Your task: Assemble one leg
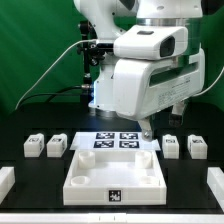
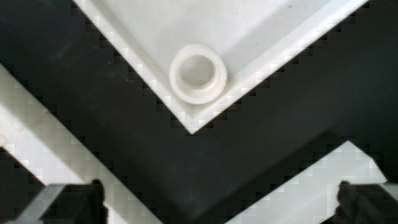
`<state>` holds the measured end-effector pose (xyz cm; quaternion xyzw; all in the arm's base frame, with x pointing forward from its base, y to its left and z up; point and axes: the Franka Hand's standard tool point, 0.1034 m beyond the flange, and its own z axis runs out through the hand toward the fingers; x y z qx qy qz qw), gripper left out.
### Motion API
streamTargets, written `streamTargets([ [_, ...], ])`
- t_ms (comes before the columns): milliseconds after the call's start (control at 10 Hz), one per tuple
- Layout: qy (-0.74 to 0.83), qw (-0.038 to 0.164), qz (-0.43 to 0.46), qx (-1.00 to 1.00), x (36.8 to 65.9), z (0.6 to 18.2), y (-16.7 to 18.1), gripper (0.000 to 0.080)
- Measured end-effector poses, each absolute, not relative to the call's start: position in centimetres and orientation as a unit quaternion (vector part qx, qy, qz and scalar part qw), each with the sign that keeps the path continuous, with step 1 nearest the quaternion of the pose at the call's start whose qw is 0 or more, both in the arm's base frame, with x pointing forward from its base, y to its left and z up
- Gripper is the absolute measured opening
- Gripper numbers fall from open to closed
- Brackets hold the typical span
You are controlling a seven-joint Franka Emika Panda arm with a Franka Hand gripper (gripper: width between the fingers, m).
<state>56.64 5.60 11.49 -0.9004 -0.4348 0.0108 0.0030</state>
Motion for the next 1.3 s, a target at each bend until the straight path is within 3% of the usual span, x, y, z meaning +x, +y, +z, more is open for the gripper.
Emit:
streamTargets([
  [700, -0.435, 0.003, 0.011, -0.900, 56.6, 11.4, 5.6, 0.0650],
  [800, -0.462, 0.001, 0.003, -0.887, 55.8, 10.9, 5.8, 0.0650],
  [1000, -0.528, 0.004, 0.009, -0.849, 51.1, 9.1, 4.8, 0.0650],
  [1300, -0.659, 0.010, 0.012, -0.752, 49.2, 7.7, 2.1, 0.0650],
])
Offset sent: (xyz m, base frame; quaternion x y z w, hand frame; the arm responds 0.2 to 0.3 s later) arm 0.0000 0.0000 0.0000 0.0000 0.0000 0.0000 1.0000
